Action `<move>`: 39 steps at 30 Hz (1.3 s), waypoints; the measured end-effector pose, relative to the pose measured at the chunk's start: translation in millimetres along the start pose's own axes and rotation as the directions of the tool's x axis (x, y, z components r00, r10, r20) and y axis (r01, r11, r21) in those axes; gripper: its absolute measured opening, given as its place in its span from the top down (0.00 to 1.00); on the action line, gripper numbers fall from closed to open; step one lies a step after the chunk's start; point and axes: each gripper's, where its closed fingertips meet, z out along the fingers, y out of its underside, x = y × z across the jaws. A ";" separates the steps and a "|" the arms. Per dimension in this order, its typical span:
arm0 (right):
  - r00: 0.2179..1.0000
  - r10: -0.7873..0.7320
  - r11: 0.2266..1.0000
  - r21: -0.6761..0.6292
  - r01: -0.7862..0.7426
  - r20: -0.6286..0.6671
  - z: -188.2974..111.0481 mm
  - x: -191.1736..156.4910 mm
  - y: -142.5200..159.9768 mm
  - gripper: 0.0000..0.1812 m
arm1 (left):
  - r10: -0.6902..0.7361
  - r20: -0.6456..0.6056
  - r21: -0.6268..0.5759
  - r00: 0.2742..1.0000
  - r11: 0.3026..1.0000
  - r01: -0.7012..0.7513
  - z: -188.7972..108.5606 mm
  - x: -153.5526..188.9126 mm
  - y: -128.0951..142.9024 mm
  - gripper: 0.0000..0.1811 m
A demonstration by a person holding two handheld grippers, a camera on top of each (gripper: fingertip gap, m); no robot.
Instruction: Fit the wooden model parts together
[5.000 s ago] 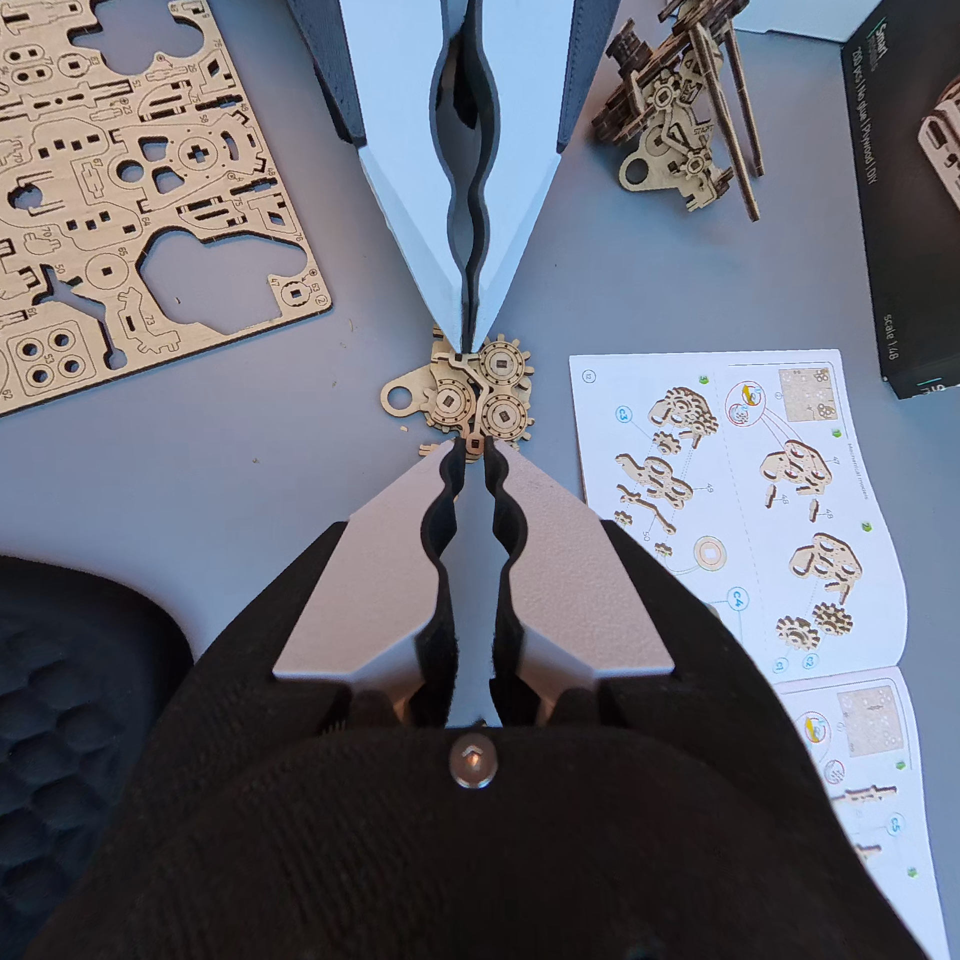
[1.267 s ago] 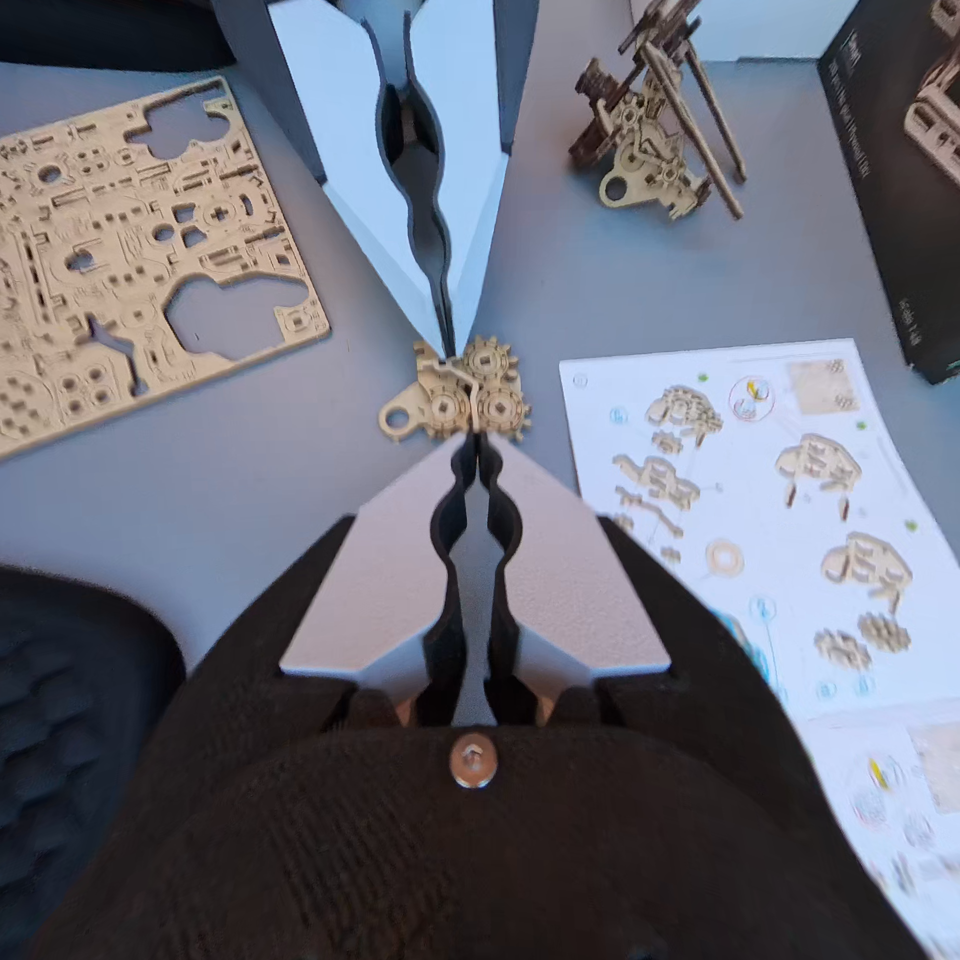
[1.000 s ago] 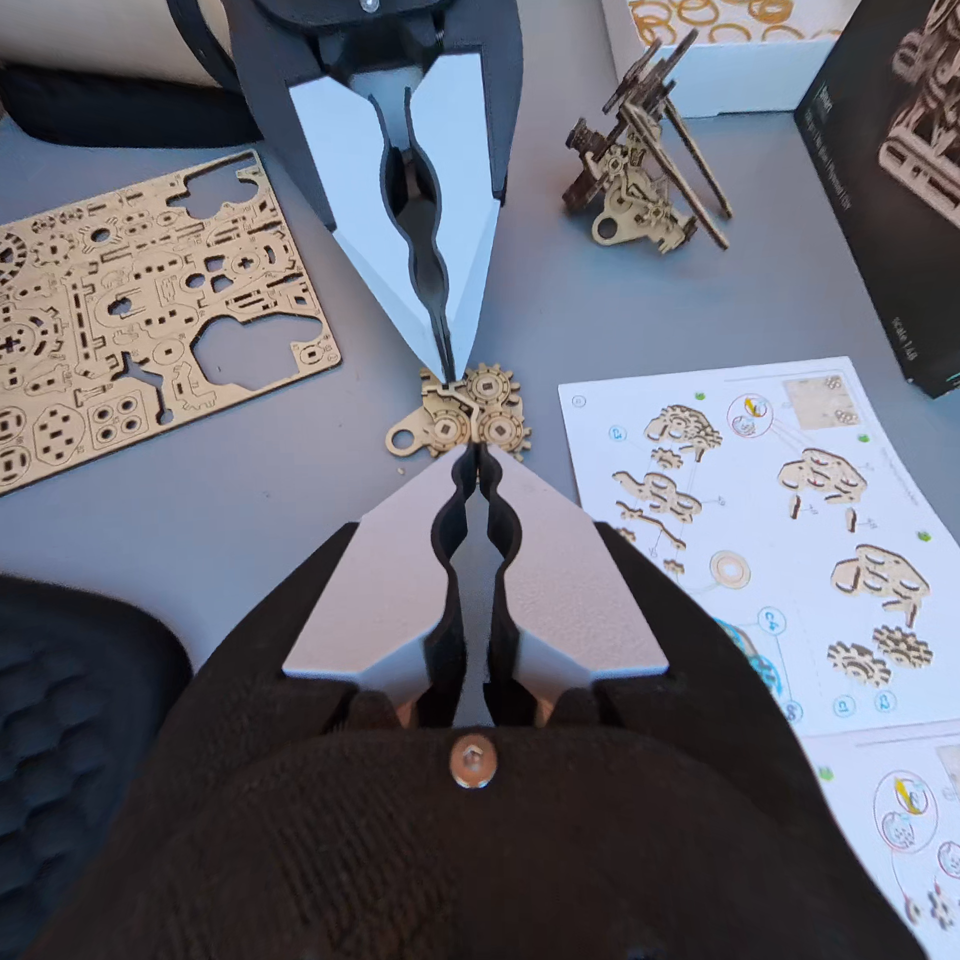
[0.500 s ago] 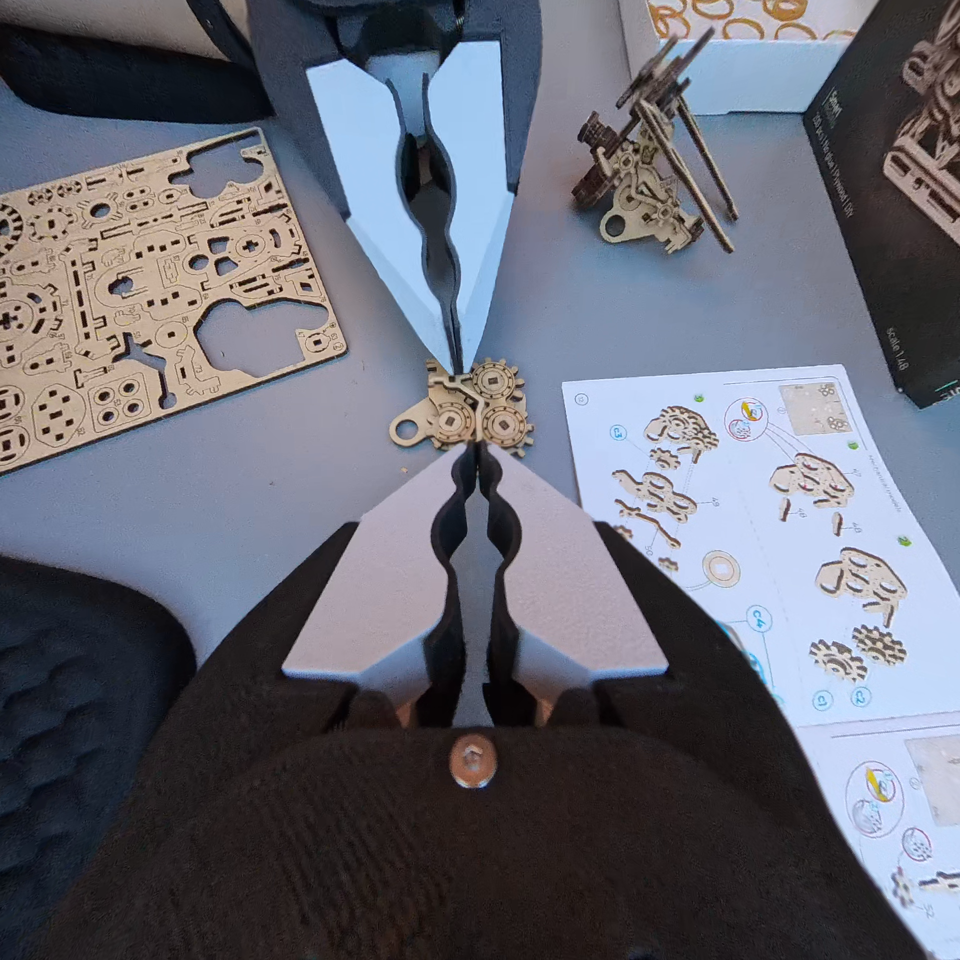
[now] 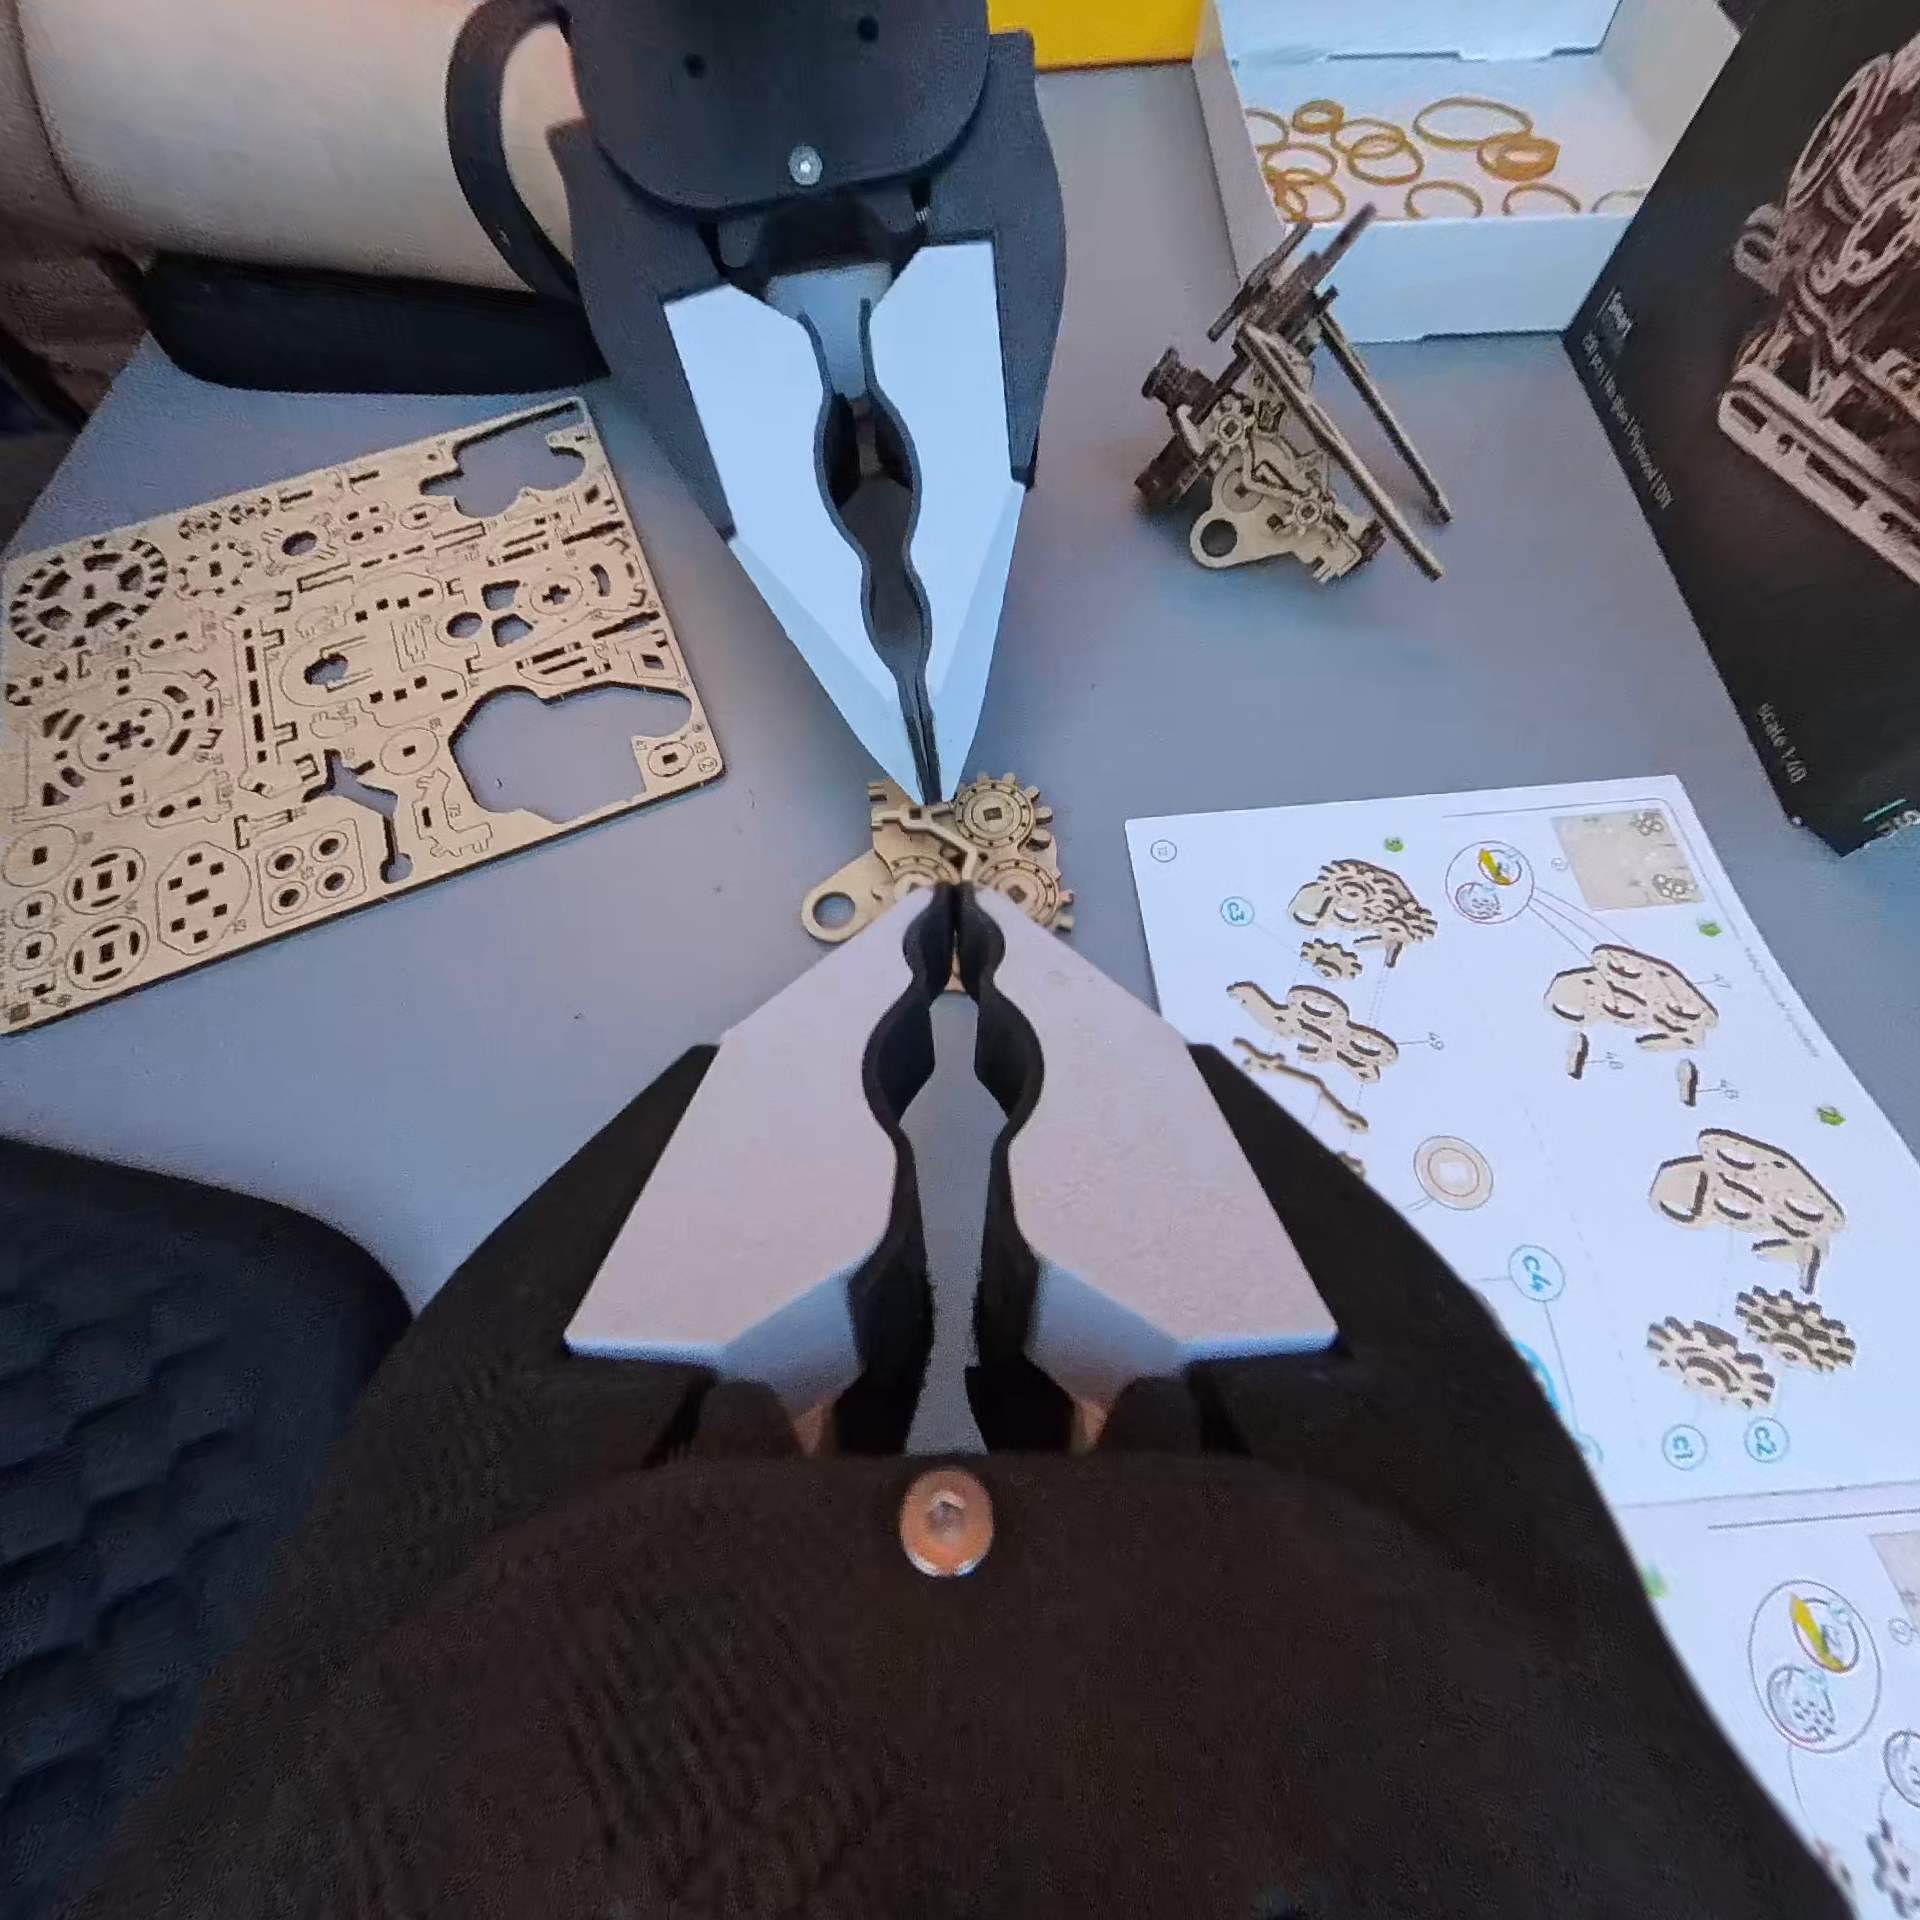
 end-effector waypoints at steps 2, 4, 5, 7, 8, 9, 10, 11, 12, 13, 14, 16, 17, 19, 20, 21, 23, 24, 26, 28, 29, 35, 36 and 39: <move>1.000 0.020 1.000 -0.015 -0.020 0.005 7.1 2.7 12.9 1.00 | -0.001 0.001 -0.001 1.000 1.000 0.001 0.3 -0.1 -0.1 1.00; 1.000 0.021 0.999 -0.032 -0.021 -0.002 2.1 4.0 13.7 1.00 | -0.001 0.002 0.000 1.000 1.000 0.001 -0.2 -0.3 0.1 1.00; 1.000 -0.010 1.000 -0.004 0.010 -0.014 -0.6 3.5 6.8 1.00 | -0.002 0.002 0.001 1.000 1.000 0.002 -0.2 -0.3 0.2 1.00; 1.000 0.008 1.000 0.021 -0.008 0.009 1.8 1.1 4.8 1.00 | 0.000 0.002 0.000 1.000 1.000 0.000 -0.1 -0.4 0.1 1.00; 1.000 0.013 1.000 -0.024 -0.013 0.006 7.7 2.7 16.4 1.00 | -0.001 0.002 0.000 1.000 1.000 0.001 0.0 -0.5 0.0 1.00; 1.000 0.017 1.000 0.005 -0.017 0.010 8.0 2.2 13.9 1.00 | -0.002 0.004 -0.001 1.000 1.000 0.002 -0.1 -0.8 0.2 1.00; 1.000 0.018 1.000 0.002 -0.018 0.013 5.8 1.1 10.8 1.00 | -0.002 0.005 -0.001 1.000 1.000 0.002 -0.5 -1.1 0.5 1.00; 1.000 -0.024 1.000 0.014 0.024 -0.010 2.3 1.3 3.5 1.00 | -0.003 0.006 0.000 1.000 1.000 0.003 -0.8 -1.4 0.7 1.00; 0.999 -0.045 0.998 0.053 0.046 -0.020 -1.1 0.5 -6.1 1.00 | -0.004 0.006 0.000 1.000 1.000 0.004 -0.8 -1.4 0.8 1.00; 1.000 -0.028 0.997 0.068 0.028 -0.013 -1.3 0.7 -8.2 1.00 | -0.003 0.006 -0.001 1.000 1.000 0.003 -0.7 -1.5 0.8 1.00; 1.000 -0.007 0.999 0.033 0.007 -0.013 3.3 3.8 2.2 1.00 | -0.002 0.006 -0.002 1.000 1.000 0.002 -0.5 -1.6 0.6 1.00; 1.000 0.026 0.999 0.039 -0.027 0.009 8.6 3.2 10.9 1.00 | -0.002 0.007 -0.002 1.000 1.000 0.002 -0.5 -1.7 0.5 1.00; 1.000 0.027 1.000 0.014 -0.027 0.011 7.1 2.6 11.6 1.00 | -0.001 0.007 -0.003 1.000 1.000 0.001 -0.8 -1.5 0.8 1.00; 1.000 -0.022 0.998 0.055 0.023 -0.016 2.7 2.4 -1.1 1.00 | 0.000 0.009 -0.002 1.000 1.000 0.001 -0.9 -1.4 0.8 1.00; 1.000 -0.003 0.999 0.052 0.003 -0.003 4.8 2.3 0.5 1.00 | 0.000 0.009 -0.003 1.000 1.000 0.000 -0.8 -1.5 0.8 1.00; 1.000 0.011 1.000 -0.012 -0.012 -0.007 10.7 5.4 15.0 0.99 | 0.000 0.008 -0.002 1.000 1.000 0.000 -0.7 -1.6 0.7 1.00; 1.000 0.026 0.999 0.023 -0.027 0.008 7.6 3.2 9.8 1.00 | -0.003 0.009 -0.002 1.000 1.000 0.003 -0.7 -1.8 0.7 1.00; 1.000 -0.015 0.999 0.030 0.016 -0.023 3.8 4.4 3.7 1.00 | -0.003 0.009 -0.002 1.000 1.000 0.003 -0.8 -1.8 0.9 1.00; 0.999 -0.014 0.998 0.057 0.016 -0.034 1.9 6.1 -1.0 1.00 | 0.002 0.010 -0.003 1.000 1.000 -0.002 -1.0 -1.9 0.9 1.00; 0.999 0.032 0.999 0.028 -0.032 -0.007 9.4 7.1 14.9 1.00 | -0.003 0.010 -0.003 1.000 1.000 0.003 -0.8 -2.2 1.0 1.00; 0.999 0.042 0.998 0.037 -0.042 0.005 6.1 5.3 11.0 1.00 | -0.002 0.010 -0.004 1.000 1.000 0.002 -1.2 -2.5 1.4 1.00; 1.000 0.026 1.000 0.000 -0.026 0.000 9.9 5.3 17.5 1.00 | -0.001 0.011 -0.003 1.000 1.000 0.001 -0.9 -2.6 1.1 1.00; 1.000 0.030 0.998 0.047 -0.030 -0.001 7.6 5.0 8.8 1.00 | 0.000 0.011 -0.003 1.000 1.000 0.000 -1.3 -2.7 1.4 1.00; 0.999 -0.015 0.998 0.064 0.017 -0.031 2.6 5.9 -2.6 1.00 | -0.001 0.012 -0.003 1.000 1.000 0.001 -1.5 -2.8 1.5 1.00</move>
